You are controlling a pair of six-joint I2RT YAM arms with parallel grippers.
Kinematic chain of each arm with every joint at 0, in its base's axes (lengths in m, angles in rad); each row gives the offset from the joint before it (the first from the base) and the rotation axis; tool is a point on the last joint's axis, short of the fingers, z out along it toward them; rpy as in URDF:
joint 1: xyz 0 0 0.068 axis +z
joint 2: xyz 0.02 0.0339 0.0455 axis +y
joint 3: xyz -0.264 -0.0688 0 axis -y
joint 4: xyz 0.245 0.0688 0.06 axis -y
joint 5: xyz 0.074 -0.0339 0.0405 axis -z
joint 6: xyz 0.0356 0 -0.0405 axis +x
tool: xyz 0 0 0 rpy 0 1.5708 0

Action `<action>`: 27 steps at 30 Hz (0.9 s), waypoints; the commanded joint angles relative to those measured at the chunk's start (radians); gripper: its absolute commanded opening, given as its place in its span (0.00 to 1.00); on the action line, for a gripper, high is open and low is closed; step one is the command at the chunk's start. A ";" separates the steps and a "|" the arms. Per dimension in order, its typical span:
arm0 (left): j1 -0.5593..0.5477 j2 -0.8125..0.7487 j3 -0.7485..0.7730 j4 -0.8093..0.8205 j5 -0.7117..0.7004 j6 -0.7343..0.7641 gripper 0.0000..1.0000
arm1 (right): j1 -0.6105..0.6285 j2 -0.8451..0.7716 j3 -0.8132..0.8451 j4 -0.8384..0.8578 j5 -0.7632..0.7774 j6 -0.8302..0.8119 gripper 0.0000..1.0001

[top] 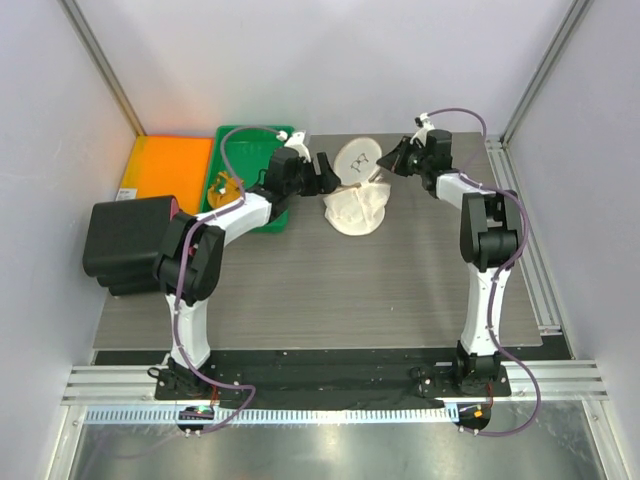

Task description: Place the bra in the laundry bag and zip it closed

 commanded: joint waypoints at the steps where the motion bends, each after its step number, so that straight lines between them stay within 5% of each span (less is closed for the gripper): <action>1: -0.002 0.021 0.035 0.151 0.019 0.073 0.81 | 0.003 -0.148 -0.088 0.245 -0.164 0.007 0.01; 8: 0.026 0.040 0.021 0.241 0.069 0.065 0.95 | -0.014 -0.147 -0.207 0.440 -0.261 0.085 0.01; 12: 0.064 0.141 0.144 0.202 0.288 -0.010 0.88 | -0.036 -0.134 -0.232 0.595 -0.310 0.203 0.01; 18: 0.069 0.129 0.141 0.170 0.218 0.013 0.89 | -0.037 -0.171 -0.268 0.683 -0.376 0.231 0.01; 21: 0.081 0.147 0.179 0.147 0.285 0.028 0.90 | -0.039 -0.179 -0.262 0.615 -0.391 0.191 0.01; 27: 0.109 0.216 0.247 0.124 0.405 0.001 0.90 | -0.042 -0.159 -0.285 0.779 -0.462 0.332 0.01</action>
